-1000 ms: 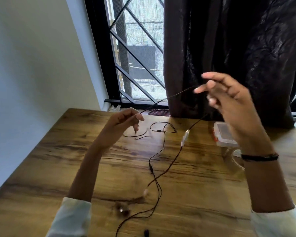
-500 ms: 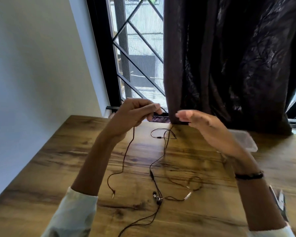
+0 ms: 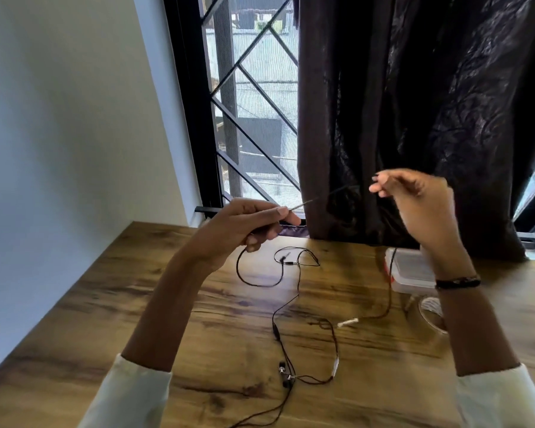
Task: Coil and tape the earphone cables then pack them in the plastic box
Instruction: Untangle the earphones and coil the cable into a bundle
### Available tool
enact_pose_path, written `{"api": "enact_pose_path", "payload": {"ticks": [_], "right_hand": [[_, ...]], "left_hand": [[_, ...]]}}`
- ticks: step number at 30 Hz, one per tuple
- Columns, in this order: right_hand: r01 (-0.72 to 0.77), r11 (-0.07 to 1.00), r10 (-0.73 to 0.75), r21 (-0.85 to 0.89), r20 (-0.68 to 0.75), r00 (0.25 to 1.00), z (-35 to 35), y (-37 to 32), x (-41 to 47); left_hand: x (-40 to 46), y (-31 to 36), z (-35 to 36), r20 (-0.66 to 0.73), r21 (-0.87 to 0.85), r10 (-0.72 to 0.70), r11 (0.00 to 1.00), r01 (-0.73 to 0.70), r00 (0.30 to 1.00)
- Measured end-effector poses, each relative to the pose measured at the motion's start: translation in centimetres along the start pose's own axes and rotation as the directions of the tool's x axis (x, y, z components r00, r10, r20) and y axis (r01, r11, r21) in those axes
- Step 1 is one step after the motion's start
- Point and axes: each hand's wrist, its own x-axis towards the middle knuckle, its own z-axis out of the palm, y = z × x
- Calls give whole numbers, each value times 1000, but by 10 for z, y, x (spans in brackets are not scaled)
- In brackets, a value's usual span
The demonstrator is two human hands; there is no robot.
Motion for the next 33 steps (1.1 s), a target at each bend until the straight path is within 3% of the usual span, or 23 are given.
{"api": "enact_pose_path", "payload": {"ticks": [3, 6, 8, 11, 13, 16, 19, 22, 24, 29, 33], "right_hand": [[-72, 989, 97, -129, 196, 976, 12, -1, -13], [41, 999, -32, -13, 414, 910, 30, -25, -29], [68, 990, -120, 124, 479, 870, 39, -41, -37], [52, 971, -159, 235, 463, 872, 42, -50, -38], [108, 975, -179, 195, 401, 898, 42, -47, -35], [169, 982, -177, 89, 98, 979, 36, -34, -21], [73, 994, -66, 77, -93, 993, 25, -18, -6], [-42, 997, 42, -66, -13, 999, 23, -5, -3], [-80, 996, 84, -39, 112, 990, 24, -7, -8], [117, 982, -177, 149, 498, 849, 37, -39, -27], [131, 982, -170, 137, 333, 928, 41, -42, -25]], "left_hand": [[6, 2, 5, -1, -29, -18, 999, 18, 1000], [13, 3, 8, -12, -41, -27, 999, 27, 1000], [15, 3, 10, -18, -43, -37, 998, 36, 999], [13, 2, 6, -27, -53, -34, 998, 33, 999], [10, 2, 3, -9, -53, -36, 998, 35, 999], [5, 0, 0, 2, -45, -35, 998, 35, 999], [3, -1, -2, -4, -69, -30, 997, 30, 1000], [6, 1, 0, 13, -98, -46, 994, 47, 999], [9, 2, 3, 14, -129, -47, 990, 48, 999], [17, 5, 10, 7, -137, -61, 989, 62, 998], [15, 2, 11, 2, -154, -83, 985, 82, 997]]}}
